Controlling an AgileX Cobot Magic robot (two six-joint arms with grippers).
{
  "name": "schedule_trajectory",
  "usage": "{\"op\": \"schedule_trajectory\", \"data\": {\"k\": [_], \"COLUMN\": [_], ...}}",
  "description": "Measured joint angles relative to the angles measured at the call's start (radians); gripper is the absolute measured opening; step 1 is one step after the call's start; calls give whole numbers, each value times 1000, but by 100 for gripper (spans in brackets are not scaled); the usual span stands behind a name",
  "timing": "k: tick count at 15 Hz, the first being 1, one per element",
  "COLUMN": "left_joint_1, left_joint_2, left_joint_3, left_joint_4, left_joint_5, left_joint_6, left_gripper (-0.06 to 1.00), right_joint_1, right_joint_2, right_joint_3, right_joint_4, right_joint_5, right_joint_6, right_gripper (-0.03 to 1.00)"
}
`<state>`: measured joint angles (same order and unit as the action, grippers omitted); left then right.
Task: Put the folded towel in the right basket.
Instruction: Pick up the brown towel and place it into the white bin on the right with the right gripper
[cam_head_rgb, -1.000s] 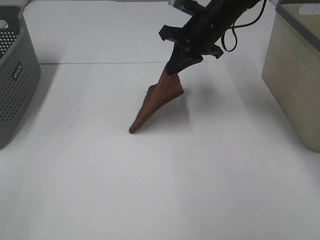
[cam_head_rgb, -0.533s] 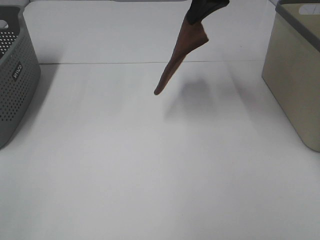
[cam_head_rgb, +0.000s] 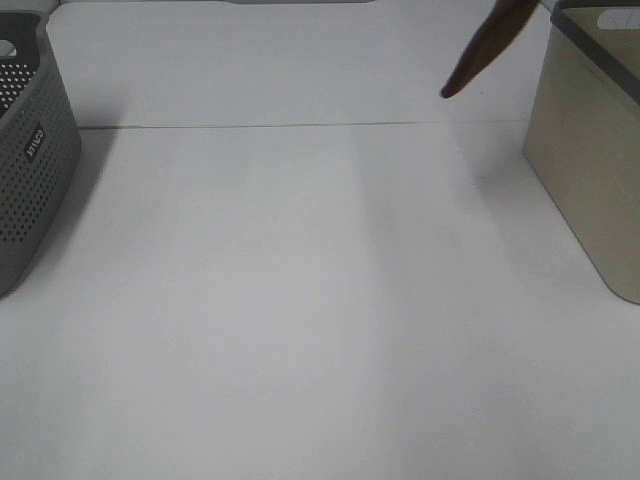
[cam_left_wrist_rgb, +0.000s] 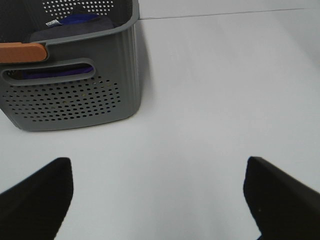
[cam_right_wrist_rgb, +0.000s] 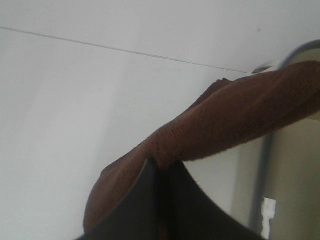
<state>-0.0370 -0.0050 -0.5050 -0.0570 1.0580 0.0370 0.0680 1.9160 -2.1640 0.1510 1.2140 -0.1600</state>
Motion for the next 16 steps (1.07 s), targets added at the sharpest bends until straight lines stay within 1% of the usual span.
{"op": "schedule_trajectory", "data": {"k": [2,5,6,10,12,13,14,16], "left_joint_1": [0,0,0,0,0,0,0,0], "left_joint_2": [0,0,0,0,0,0,0,0], "left_joint_3": [0,0,0,0,0,0,0,0], "left_joint_4": [0,0,0,0,0,0,0,0], "left_joint_5": [0,0,0,0,0,0,0,0], "left_joint_6": [0,0,0,0,0,0,0,0], "left_gripper": [88,88,88,88,88,88,88,88], "right_joint_1": [-99,-189,-247,-345,-372,-382,-385,-385], "right_joint_2": [-7,-10,-11,43,99,126,148,179], "right_joint_3": [0,5,36,98,111,111,111,114], "right_joint_4": [-7,-47,-58,-64,-65,-62,-62,-83], "right_joint_5": [0,0,2,2,6,6,6,5], "right_joint_6": [0,0,0,0,3,5,13,37], "right_gripper": [0,0,0,0,1,4,10,35]}}
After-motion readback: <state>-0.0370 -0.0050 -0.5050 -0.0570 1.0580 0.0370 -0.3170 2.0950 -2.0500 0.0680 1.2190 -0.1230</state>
